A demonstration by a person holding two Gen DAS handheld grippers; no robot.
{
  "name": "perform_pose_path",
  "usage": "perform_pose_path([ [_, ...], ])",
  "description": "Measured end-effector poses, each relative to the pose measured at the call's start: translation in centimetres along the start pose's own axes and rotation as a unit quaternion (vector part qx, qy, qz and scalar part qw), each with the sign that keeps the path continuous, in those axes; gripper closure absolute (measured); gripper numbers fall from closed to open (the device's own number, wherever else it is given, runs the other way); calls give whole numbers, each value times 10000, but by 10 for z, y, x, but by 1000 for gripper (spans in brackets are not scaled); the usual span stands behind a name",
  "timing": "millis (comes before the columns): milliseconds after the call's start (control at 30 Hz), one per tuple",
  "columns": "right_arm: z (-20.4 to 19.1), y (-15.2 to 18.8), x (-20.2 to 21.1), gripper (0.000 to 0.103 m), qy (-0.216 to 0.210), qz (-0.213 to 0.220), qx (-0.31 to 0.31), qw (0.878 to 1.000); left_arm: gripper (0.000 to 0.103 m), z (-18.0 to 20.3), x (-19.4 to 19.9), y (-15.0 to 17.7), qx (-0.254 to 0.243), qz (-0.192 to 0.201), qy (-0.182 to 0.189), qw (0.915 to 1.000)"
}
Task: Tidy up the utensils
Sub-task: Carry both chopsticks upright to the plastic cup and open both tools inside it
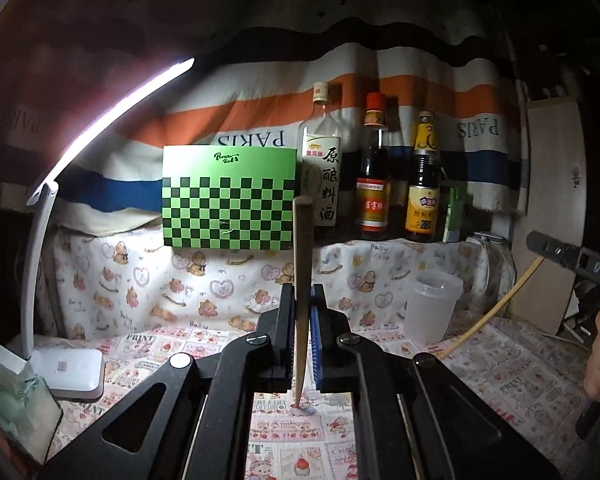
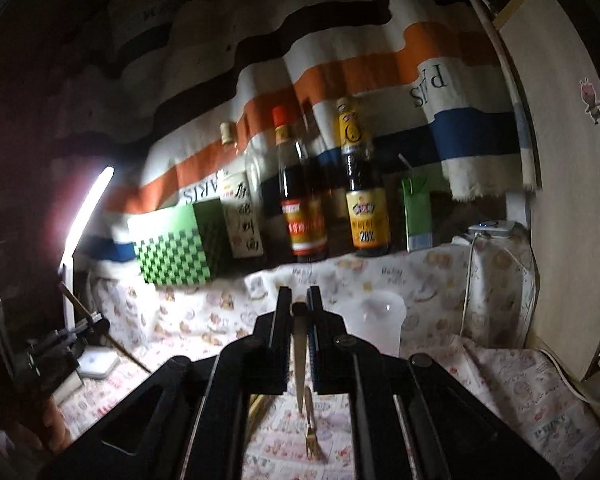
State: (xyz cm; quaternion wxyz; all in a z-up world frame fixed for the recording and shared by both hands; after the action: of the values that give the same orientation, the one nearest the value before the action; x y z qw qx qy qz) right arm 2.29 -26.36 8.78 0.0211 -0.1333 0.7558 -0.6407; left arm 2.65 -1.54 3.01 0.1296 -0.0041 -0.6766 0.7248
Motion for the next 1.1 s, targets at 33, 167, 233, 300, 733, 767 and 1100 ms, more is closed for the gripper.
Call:
perform_pose_path([
  [33, 1, -6, 2, 97, -22, 32, -36, 10000, 97, 1, -1, -3, 84, -4, 21, 10000],
  [167, 3, -34, 6, 97, -4, 217, -12, 9998, 97, 17, -5, -23, 50, 38, 105, 9999],
  [233, 8, -52, 8, 97, -51, 367, -104, 9993, 97, 30, -7, -36, -3, 47, 180, 9998],
  [300, 15, -67, 7, 97, -15, 509, -234, 9984, 97, 45, -12, -53, -5, 31, 290, 9996],
  [733, 110, -122, -37, 97, 657, 1301, -1490, 9780, 97, 107, -93, -126, 974, 270, 1675, 9807],
  [767, 115, -120, -46, 97, 638, 1216, -1509, 9790, 97, 109, -106, -123, 1016, 213, 1684, 9802],
  [1100, 137, -66, -120, 97, 690, 254, -1598, 9844, 97, 117, -208, -64, 1270, -890, 1647, 9741],
])
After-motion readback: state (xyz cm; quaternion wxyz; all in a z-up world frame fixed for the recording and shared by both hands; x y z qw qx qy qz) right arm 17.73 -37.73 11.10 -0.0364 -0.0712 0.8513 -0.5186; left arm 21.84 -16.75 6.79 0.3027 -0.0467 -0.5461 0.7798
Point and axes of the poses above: each gripper's, at about its wrist camera, not at the fingertips, and x roughly against the way its jaws point, z to its right, y to its underside, the point moved 7 cm from there along -x, roughly the way its jaws point, and after that the axes turned 3 degrees about y, right-handed, at the moved point
